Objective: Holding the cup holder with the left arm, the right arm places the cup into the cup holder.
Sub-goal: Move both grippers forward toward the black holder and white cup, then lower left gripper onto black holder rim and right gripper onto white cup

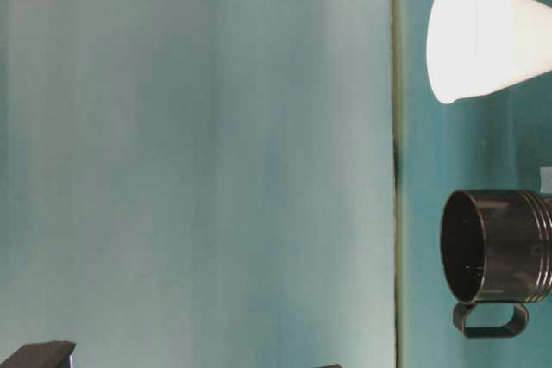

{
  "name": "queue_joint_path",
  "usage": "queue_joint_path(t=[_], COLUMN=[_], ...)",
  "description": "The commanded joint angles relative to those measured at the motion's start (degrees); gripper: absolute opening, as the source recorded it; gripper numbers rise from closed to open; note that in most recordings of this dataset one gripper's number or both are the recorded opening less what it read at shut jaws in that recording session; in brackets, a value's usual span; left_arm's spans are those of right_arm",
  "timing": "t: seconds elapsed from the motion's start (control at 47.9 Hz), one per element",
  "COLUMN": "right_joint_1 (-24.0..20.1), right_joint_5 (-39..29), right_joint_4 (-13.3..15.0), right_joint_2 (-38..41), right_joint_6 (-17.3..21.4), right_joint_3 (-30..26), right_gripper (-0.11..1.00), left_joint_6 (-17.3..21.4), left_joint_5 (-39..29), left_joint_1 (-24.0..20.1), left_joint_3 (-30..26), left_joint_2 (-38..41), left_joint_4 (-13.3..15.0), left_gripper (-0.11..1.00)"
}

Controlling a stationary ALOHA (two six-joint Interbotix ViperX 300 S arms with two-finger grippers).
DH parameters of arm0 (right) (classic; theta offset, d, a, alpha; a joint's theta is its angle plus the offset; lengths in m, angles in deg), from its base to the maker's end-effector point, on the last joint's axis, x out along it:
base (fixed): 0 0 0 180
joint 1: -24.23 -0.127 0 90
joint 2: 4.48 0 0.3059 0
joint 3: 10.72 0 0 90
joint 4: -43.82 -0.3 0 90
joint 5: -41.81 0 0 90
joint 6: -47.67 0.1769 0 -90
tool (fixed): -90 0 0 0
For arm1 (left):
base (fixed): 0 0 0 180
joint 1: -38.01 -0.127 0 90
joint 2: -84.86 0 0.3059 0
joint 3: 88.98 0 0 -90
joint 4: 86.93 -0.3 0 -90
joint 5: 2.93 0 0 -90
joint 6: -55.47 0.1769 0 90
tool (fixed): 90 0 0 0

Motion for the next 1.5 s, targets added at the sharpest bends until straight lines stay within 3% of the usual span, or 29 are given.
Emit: queue_joint_path(t=[0.0,0.584,0.876,1.314,1.481], right_joint_1=[0.2,-0.2,-0.5,-1.1,-1.1], right_joint_5=[0.1,-1.2,-1.7,-1.3,-1.1], right_joint_4=[0.1,1.1,1.1,1.1,1.0], right_joint_2=[3.9,8.3,8.9,11.2,12.0], right_joint_6=[0.0,-0.2,-1.7,-1.6,-1.8], right_joint_3=[-2.2,-5.4,-7.3,-7.6,-7.7], right_gripper=[0.02,0.02,0.02,0.02,0.06], left_joint_6=[0.0,1.7,3.3,4.7,4.7], left_joint_5=[0.1,-1.8,-1.7,-0.6,0.7], left_joint_1=[-0.2,-0.3,-3.1,-3.1,-3.0], left_joint_3=[-1.5,-3.9,-4.3,-4.8,-5.0], left_joint_2=[0.1,7.3,8.5,9.5,9.7], left_joint_4=[-0.1,-0.3,-0.3,-0.4,-0.5], left_gripper=[0.03,0.03,0.03,0.03,0.03])
